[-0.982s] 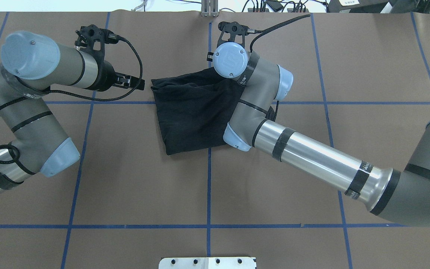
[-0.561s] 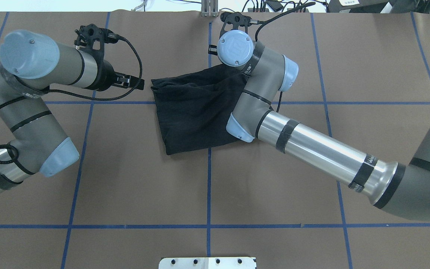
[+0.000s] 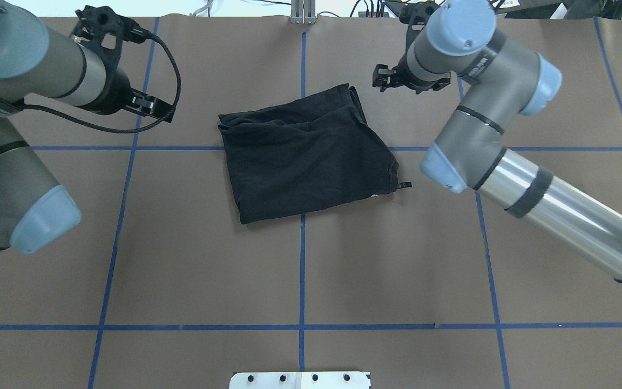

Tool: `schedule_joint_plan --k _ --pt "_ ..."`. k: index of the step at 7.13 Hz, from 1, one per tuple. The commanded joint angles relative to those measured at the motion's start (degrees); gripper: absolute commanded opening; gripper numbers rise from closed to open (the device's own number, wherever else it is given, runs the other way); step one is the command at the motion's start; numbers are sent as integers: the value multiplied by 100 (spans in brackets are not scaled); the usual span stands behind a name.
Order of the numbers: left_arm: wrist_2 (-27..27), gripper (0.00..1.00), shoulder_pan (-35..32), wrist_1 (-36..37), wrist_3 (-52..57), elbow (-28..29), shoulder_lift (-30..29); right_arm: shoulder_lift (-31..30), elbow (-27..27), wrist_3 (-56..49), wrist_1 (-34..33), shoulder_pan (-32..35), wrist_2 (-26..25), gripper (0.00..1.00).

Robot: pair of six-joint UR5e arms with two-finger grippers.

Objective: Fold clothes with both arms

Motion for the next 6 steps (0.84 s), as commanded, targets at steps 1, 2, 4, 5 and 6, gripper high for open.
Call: schedule_joint_plan --k 1,2,4,5,6 --pt "-663 100 -847 652 1242 -728 675 -1403 1814 -1433 -1120 780 965 100" --pt "-1338 100 -1444 652 1683 -723 1020 -1906 2117 -2040 -1141 1218 1403 100" --pt "-1467 100 -2035 669 2143 -566 1828 -2873 2111 -3777 -1158 2308 2458 100" --pt "-1424 100 -2300 661 2492 -321 2145 -3400 2076 -4648 -1150 2669 2497 100" --pt "-1511 100 -2903 539 3444 -5 2531 -3770 1928 -5327 -1141 3143 2515 100"
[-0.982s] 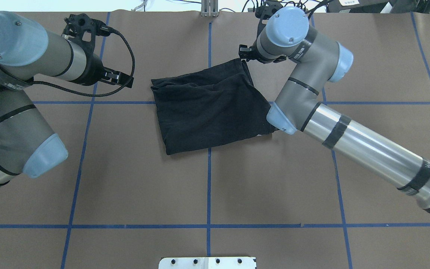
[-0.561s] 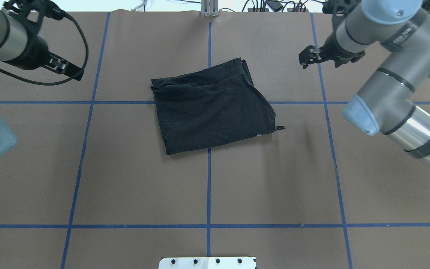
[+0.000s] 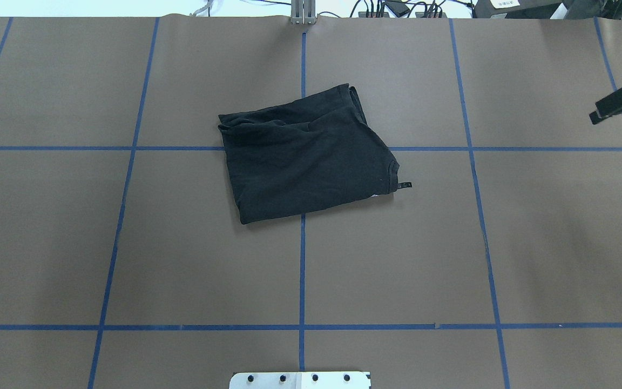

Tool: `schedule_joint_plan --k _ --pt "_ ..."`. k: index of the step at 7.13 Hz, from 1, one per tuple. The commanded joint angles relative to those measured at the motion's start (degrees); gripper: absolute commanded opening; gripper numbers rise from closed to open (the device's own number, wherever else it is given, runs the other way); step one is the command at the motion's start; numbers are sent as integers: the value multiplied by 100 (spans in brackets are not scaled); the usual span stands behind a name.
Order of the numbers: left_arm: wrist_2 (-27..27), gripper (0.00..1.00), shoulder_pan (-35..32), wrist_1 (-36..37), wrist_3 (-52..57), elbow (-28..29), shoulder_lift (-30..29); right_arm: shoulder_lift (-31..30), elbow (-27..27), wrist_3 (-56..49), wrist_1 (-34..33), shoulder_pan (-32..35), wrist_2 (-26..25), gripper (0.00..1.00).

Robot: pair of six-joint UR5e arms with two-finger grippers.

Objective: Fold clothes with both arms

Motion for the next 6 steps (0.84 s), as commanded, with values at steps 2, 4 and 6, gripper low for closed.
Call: schedule_joint_plan --k 2,4,6 --pt "-115 100 -1316 -72 2034 651 792 -948 -853 -2519 22 1125 210 100" --pt "-737 100 -1450 -107 2046 914 1363 -1124 -1480 -3202 57 1531 273 100" --pt "-1010 100 -1671 -107 2411 986 1794 -1196 -1544 -3203 22 1742 229 100"
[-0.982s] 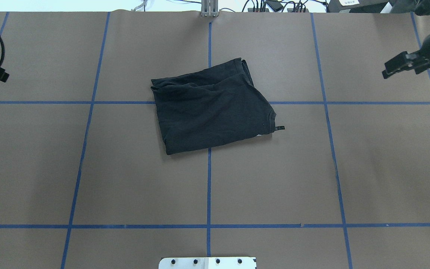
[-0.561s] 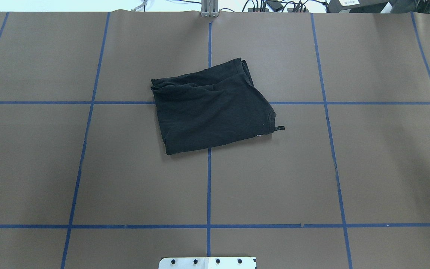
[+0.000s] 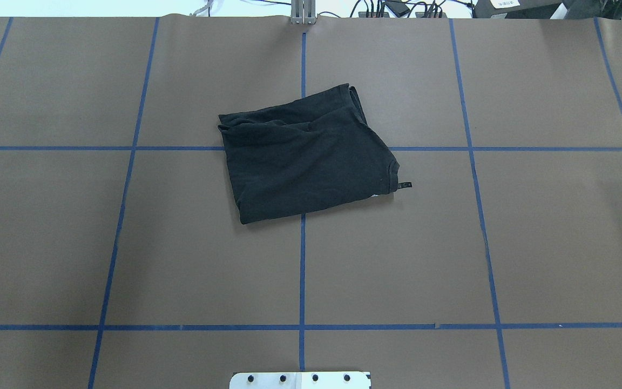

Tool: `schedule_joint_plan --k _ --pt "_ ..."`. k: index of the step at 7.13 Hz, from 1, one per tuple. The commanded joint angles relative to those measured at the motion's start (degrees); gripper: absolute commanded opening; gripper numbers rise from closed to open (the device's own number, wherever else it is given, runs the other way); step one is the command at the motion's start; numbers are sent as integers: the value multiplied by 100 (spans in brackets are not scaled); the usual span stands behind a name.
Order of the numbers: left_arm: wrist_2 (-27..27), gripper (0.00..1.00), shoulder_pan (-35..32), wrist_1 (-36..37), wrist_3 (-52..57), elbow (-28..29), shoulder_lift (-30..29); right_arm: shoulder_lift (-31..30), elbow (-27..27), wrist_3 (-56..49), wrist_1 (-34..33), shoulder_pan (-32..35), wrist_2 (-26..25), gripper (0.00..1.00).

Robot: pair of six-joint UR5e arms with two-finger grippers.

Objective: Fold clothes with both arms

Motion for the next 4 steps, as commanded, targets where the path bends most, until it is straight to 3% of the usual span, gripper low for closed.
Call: schedule_joint_plan --k 1,4 --pt "-570 100 -285 -1 485 23 485 -117 -139 -41 -25 188 6 100" --pt "-696 100 -418 8 416 15 355 -135 -174 81 -25 381 15 100"
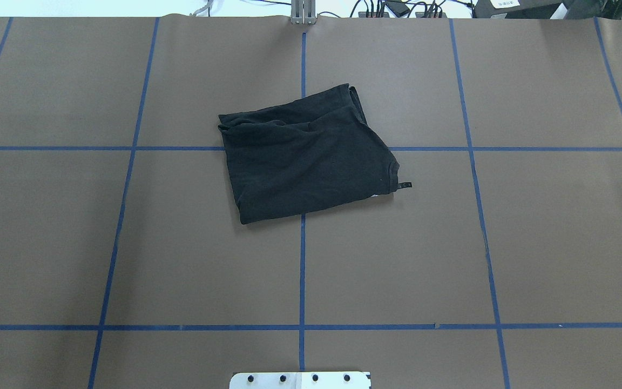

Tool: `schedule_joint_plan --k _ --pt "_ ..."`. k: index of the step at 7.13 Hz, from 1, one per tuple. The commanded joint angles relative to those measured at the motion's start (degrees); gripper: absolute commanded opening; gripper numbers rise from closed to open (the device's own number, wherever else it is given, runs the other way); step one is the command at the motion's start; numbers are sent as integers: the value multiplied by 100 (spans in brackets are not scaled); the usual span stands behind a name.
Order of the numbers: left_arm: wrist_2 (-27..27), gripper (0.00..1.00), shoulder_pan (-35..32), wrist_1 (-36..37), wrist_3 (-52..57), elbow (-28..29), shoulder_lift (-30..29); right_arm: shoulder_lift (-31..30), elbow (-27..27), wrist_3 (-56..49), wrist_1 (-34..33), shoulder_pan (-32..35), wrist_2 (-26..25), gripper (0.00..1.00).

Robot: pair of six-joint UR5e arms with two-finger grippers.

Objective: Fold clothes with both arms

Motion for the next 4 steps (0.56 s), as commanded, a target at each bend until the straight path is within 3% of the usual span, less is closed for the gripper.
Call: schedule_joint_plan --k 1,4 --pt "-25 100 -242 -7 11 -73 -44 -70 -41 90 14 52 -15 100" --pt "-26 100 -270 -225 29 -100 -45 -115 29 -6 41 149 -59 100"
